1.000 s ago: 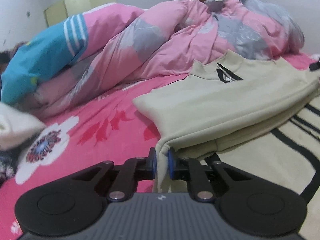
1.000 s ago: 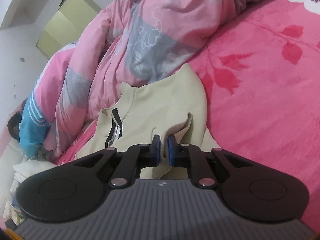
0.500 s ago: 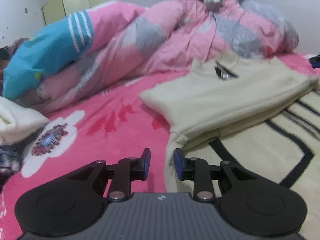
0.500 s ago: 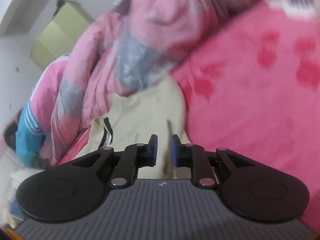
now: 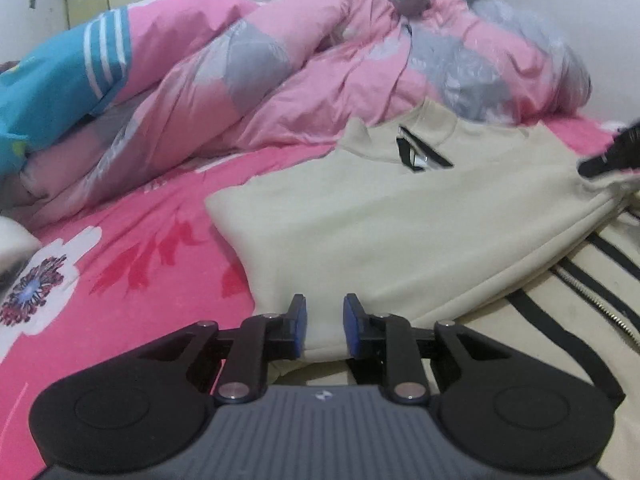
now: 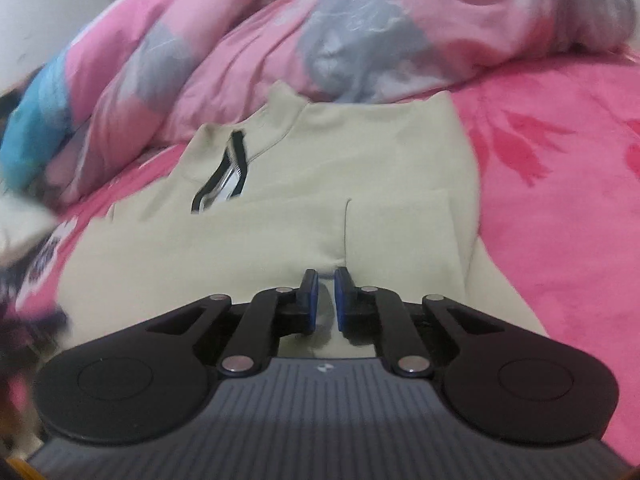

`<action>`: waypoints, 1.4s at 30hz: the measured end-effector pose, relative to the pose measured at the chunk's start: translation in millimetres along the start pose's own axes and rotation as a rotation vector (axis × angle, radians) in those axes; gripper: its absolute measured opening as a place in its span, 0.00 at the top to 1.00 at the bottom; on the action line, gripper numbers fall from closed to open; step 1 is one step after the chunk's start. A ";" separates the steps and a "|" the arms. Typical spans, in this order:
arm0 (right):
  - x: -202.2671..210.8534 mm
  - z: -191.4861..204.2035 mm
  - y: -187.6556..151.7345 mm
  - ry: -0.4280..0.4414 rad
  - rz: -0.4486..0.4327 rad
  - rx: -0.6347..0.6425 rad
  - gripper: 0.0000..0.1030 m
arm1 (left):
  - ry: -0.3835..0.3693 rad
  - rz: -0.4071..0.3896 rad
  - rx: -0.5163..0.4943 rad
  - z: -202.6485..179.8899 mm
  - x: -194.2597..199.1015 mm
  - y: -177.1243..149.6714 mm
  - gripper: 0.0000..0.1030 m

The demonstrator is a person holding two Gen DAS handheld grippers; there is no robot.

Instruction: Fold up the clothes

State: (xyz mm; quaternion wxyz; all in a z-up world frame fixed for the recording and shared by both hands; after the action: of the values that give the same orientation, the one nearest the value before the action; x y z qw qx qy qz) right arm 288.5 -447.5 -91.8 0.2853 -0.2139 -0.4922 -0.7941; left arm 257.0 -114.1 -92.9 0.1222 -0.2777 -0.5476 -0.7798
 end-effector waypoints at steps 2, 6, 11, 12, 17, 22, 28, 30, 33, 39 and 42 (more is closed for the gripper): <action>12.8 34.6 9.6 0.028 -0.030 0.093 0.88 | -0.019 -0.010 0.047 4.9 0.2 -2.3 0.78; 4.7 135.0 3.7 0.216 0.011 0.319 0.88 | -0.096 -0.033 0.170 19.2 -1.7 -8.7 0.78; -56.9 229.2 -40.4 0.321 0.145 0.603 0.90 | -0.199 -0.052 0.307 35.8 -5.0 -17.6 0.78; -77.0 235.2 -48.4 0.304 0.172 0.638 0.90 | -0.215 -0.057 0.330 38.2 -5.7 -19.4 0.79; -129.4 223.2 -53.6 0.136 0.245 0.664 0.91 | -0.293 -0.087 0.478 55.7 -6.6 -28.9 0.83; -106.5 279.5 -51.4 0.237 0.218 0.756 0.89 | -0.364 -0.070 0.668 73.0 -15.6 -41.6 0.92; -182.2 292.3 -68.0 0.143 0.227 0.864 0.91 | -0.389 -0.058 0.734 80.2 -21.5 -48.5 0.97; -174.7 293.3 -56.2 0.140 0.209 0.803 0.92 | -0.387 -0.059 0.732 79.7 -21.2 -48.9 0.97; -162.5 295.0 -38.5 0.135 0.181 0.710 0.92 | -0.389 -0.059 0.739 79.7 -22.1 -49.4 0.97; -218.7 315.3 -54.5 0.193 0.263 0.651 1.00 | -0.399 -0.065 0.751 80.9 -21.2 -51.4 0.97; -224.5 315.9 -35.0 0.144 0.216 0.536 1.00 | -0.405 -0.065 0.755 81.5 -21.2 -51.7 0.97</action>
State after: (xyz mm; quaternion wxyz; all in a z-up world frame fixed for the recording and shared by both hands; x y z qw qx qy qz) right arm 451.3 -95.2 -120.2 0.4489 -0.1250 -0.6372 -0.6139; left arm 273.2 -22.2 -125.5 0.0805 -0.3435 -0.8161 -0.4578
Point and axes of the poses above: each gripper's, at about its wrist camera, not at the fingertips, and x roughly against the way its jaws point, z to its left, y to its top, the point moved 7 cm from there along -x, roughly the way its jaws point, and after that the axes turned 7 degrees about -x, right-handed, at the moved point
